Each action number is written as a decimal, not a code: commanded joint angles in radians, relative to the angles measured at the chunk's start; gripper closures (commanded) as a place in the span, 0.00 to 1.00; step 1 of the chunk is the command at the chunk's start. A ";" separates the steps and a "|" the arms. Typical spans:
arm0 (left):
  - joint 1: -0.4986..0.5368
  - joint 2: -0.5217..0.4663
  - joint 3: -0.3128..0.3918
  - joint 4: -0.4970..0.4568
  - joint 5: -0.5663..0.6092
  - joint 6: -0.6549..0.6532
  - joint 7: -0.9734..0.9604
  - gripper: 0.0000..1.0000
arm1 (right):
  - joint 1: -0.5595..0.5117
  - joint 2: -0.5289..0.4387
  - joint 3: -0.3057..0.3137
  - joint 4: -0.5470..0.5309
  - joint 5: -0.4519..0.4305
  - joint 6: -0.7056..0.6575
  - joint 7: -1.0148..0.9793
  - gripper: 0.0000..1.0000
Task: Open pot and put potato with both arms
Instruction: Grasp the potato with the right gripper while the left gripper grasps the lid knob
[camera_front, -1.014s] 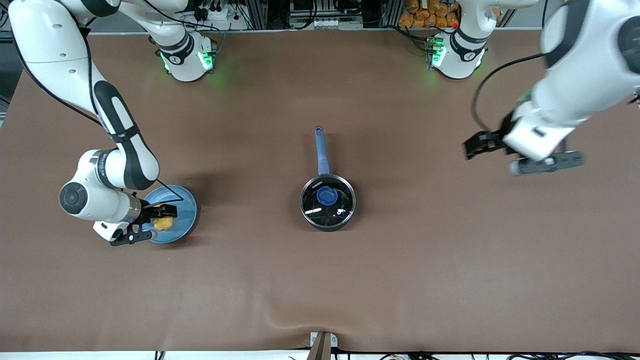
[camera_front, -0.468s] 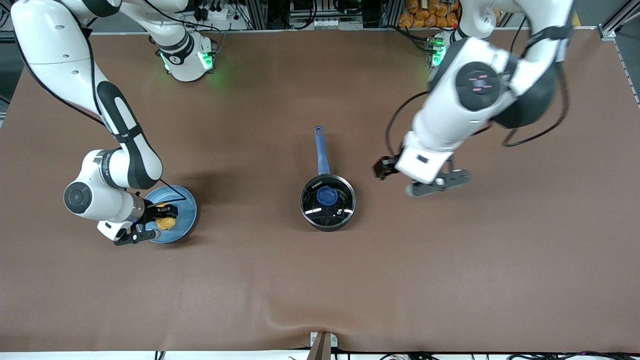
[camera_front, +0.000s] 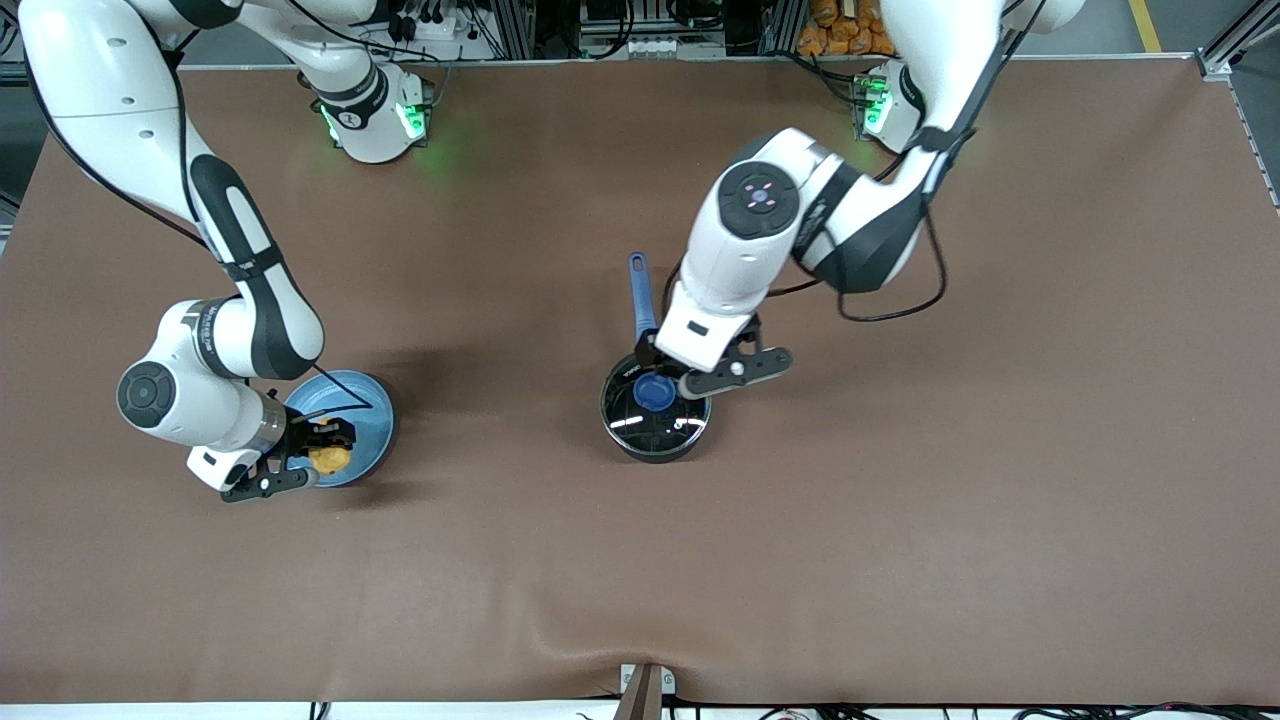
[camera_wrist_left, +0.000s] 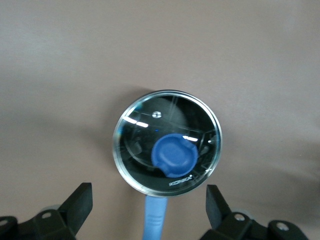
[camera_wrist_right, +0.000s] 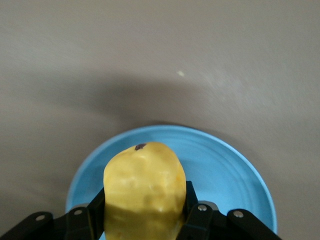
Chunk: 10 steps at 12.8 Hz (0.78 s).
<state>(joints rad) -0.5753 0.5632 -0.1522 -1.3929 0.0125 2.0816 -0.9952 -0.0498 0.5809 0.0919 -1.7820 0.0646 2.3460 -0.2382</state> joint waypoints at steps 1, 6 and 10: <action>-0.047 0.087 0.022 0.052 0.062 0.060 -0.031 0.00 | 0.005 -0.036 0.034 -0.008 0.041 -0.002 0.019 0.76; -0.193 0.185 0.164 0.055 0.112 0.186 -0.106 0.00 | 0.025 -0.069 0.138 -0.002 0.040 -0.004 0.232 0.76; -0.193 0.213 0.167 0.054 0.112 0.202 -0.111 0.00 | 0.106 -0.079 0.157 0.019 0.040 -0.004 0.413 0.76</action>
<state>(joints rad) -0.7628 0.7535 0.0040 -1.3684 0.0971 2.2768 -1.0808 0.0220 0.5205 0.2471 -1.7661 0.0845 2.3460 0.1022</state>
